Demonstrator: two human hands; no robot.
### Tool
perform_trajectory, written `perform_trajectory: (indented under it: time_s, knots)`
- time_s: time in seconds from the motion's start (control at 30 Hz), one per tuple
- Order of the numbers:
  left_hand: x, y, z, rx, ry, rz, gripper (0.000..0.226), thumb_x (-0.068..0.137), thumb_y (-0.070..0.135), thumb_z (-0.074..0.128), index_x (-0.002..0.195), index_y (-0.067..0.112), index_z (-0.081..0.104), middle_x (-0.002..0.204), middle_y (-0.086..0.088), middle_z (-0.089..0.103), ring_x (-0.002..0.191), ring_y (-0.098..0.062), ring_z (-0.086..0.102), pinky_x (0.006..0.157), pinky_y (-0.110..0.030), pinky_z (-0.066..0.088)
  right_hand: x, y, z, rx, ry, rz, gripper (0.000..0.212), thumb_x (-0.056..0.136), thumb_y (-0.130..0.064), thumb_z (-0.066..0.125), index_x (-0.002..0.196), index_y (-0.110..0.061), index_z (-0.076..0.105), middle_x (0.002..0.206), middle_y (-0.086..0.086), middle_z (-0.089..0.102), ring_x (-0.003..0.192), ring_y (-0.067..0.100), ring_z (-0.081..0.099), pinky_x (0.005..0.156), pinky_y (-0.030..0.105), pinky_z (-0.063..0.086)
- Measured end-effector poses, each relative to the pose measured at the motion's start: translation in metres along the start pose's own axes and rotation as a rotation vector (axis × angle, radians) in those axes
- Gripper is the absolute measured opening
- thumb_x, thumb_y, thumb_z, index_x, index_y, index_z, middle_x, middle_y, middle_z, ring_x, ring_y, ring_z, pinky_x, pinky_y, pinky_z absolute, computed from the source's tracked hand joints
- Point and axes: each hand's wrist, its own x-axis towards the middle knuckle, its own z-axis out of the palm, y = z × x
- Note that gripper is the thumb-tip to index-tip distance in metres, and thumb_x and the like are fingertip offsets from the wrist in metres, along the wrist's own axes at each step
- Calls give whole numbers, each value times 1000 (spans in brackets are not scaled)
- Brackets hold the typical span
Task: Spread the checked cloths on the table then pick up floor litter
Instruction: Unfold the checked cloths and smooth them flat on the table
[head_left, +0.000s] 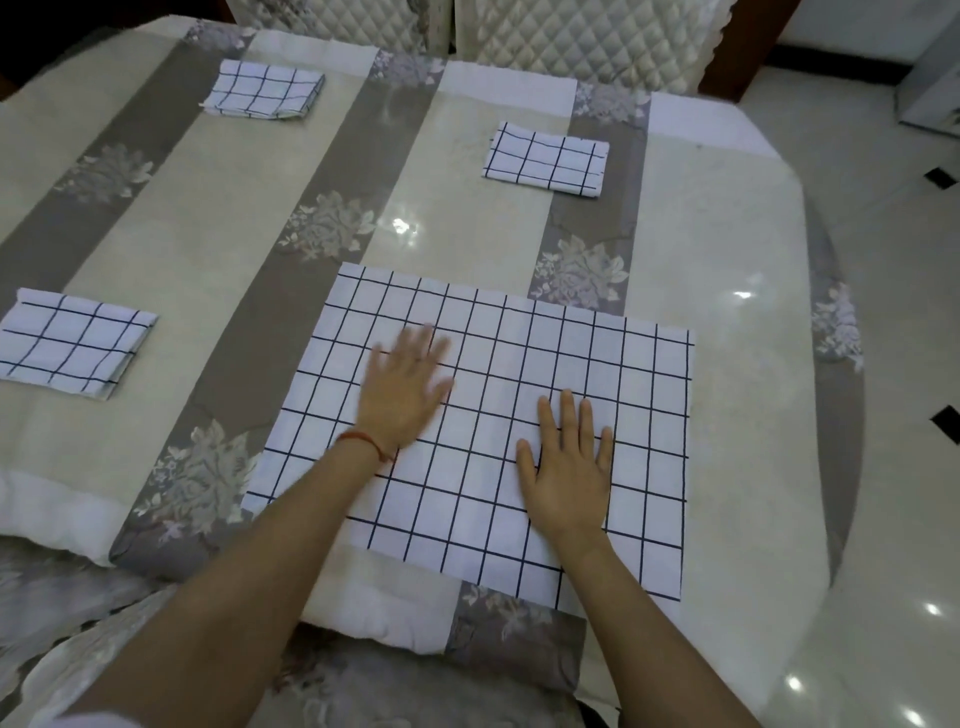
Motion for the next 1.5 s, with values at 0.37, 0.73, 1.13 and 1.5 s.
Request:
perform_trajectory:
  time_s: [0.37, 0.73, 1.13, 1.5]
  knots:
    - [-77, 19, 16, 49, -21, 210, 64, 93, 57, 5, 146, 25, 18, 156, -2, 19, 143, -19, 8, 116, -47, 4, -2, -1, -2, 18, -19, 1, 62, 90, -52, 16, 147, -27, 16, 157, -1, 9, 145, 17, 4, 113, 34, -17]
    - [-97, -40, -11, -51, -67, -164, 90, 73, 73, -13, 148, 27, 3, 159, -1, -3, 147, -19, -4, 117, -42, -5, -5, -3, -11, 25, -109, -2, 74, 80, -60, -2, 148, -30, 5, 159, -4, -3, 146, 15, -9, 114, 36, -18]
    - [-150, -63, -71, -187, -9, -231, 58, 90, 41, 47, 137, 9, 41, 147, -16, 36, 138, -32, 31, 111, -44, 32, -18, -50, -36, 167, -143, 20, 55, 96, -32, 31, 146, -12, 21, 158, 10, 9, 146, 24, 3, 118, 45, 1]
    - [-149, -211, -117, -174, 77, -334, 52, 92, 32, 50, 138, 11, 39, 148, -14, 35, 139, -27, 27, 107, -42, 33, -42, -228, -20, 280, -271, -341, 51, 94, -36, 30, 141, -16, 34, 155, 5, 22, 145, 21, 15, 118, 38, 10]
